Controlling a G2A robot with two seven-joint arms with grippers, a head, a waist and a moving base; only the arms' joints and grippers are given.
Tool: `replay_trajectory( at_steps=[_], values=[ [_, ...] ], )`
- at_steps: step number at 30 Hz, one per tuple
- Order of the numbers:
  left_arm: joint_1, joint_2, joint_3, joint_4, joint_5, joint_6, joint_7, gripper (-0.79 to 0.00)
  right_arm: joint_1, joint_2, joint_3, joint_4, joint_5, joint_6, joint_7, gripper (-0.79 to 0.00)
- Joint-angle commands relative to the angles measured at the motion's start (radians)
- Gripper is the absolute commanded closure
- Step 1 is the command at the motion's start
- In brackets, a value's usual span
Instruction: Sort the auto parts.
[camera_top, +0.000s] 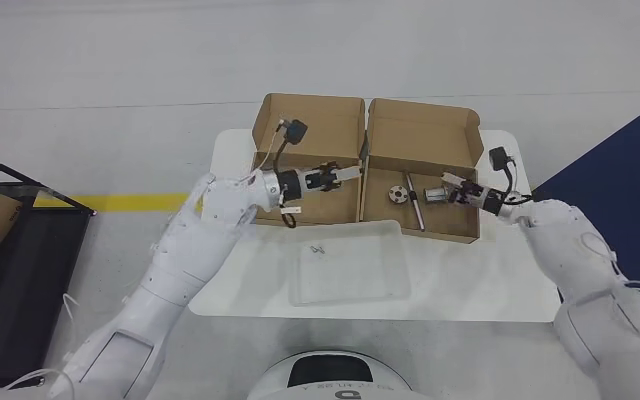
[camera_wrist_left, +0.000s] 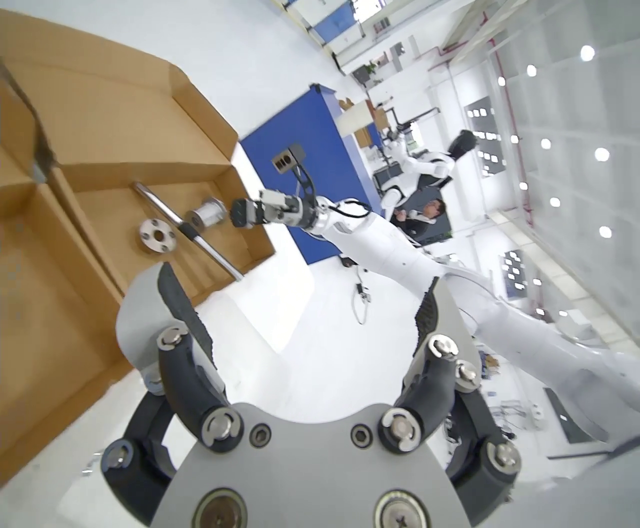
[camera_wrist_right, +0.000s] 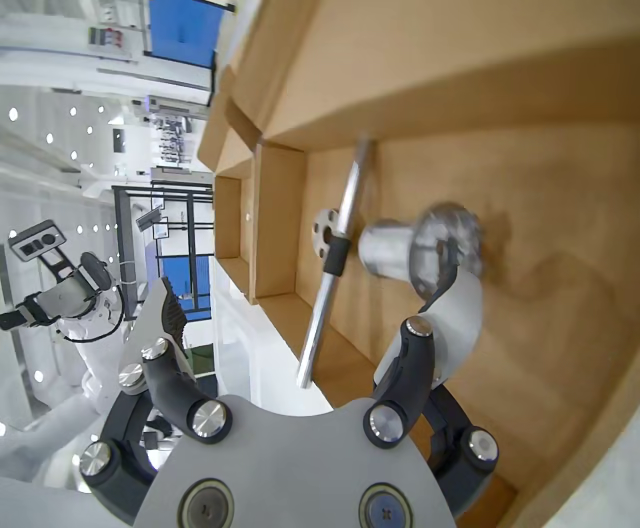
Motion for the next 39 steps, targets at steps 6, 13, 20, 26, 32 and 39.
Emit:
replay_trajectory(
  at_steps=[6, 13, 20, 26, 32, 39],
  values=[
    [-0.005, -0.001, -0.005, 0.006, -0.121, 0.018, -0.076, -0.785, -0.096, 0.063, 0.076, -0.269, -0.144, -0.185, -0.137, -0.785],
    [0.007, 0.004, 0.015, -0.015, -0.023, 0.045, -0.077, -0.785, -0.293, 0.137, 0.252, -0.573, -0.249, -0.185, -0.316, -0.785],
    [0.043, 0.023, 0.079, -0.086, 0.209, 0.136, -0.202, -0.785, -0.415, 0.173, 0.360, -0.722, -0.297, -0.119, -0.354, -0.785],
    [0.040, 0.028, 0.116, -0.071, 0.266, 0.200, -0.281, -0.785, -0.474, 0.184, 0.408, -0.804, -0.329, -0.073, -0.365, -0.785],
    [0.040, 0.028, 0.116, -0.071, 0.266, 0.200, -0.281, -0.785, -0.485, 0.186, 0.417, -0.818, -0.334, -0.062, -0.366, -0.785],
    [0.047, 0.029, 0.132, -0.077, 0.305, 0.202, -0.275, -0.785, -0.485, 0.186, 0.417, -0.818, -0.334, -0.062, -0.366, -0.785]
  ],
)
